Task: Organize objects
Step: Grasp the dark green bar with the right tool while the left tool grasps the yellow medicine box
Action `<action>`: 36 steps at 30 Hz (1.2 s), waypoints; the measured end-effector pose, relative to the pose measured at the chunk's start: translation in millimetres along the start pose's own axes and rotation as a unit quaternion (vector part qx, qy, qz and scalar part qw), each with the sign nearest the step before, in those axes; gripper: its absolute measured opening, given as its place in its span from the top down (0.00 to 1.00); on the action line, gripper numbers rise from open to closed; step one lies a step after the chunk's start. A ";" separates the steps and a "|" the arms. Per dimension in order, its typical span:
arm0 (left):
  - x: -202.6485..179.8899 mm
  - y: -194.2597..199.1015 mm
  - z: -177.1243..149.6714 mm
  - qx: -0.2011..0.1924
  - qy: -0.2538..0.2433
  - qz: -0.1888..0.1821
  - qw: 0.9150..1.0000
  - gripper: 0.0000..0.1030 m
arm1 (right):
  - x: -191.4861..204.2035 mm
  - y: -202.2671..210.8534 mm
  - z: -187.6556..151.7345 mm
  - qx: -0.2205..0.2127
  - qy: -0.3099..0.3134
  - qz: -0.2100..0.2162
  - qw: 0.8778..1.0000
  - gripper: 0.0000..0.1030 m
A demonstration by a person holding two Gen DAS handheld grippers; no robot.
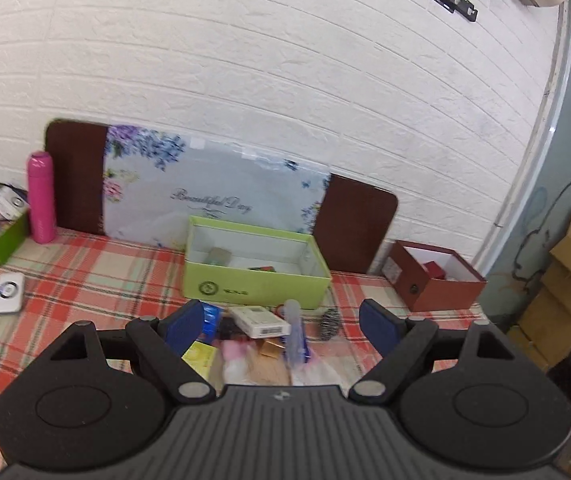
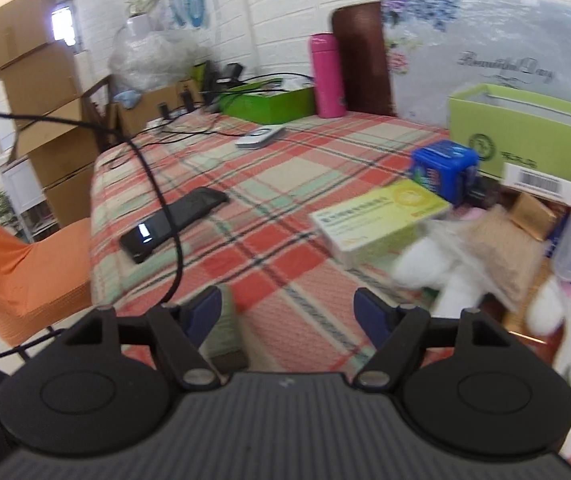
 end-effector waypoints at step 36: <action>100.6 -219.7 -137.1 0.162 -0.080 0.145 0.973 0.29 | -78.0 56.7 -70.4 0.064 -0.111 -0.176 0.976 0.77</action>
Point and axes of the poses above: each gripper's, at about its wrist camera, not at the fingertips, and y roughly against the way its jaws point, x to its left, z to its top, the point moved 5 cm from there along -y, roughly the way its jaws point, and after that the axes turned 12 degrees about y, right-handed, at the moved point
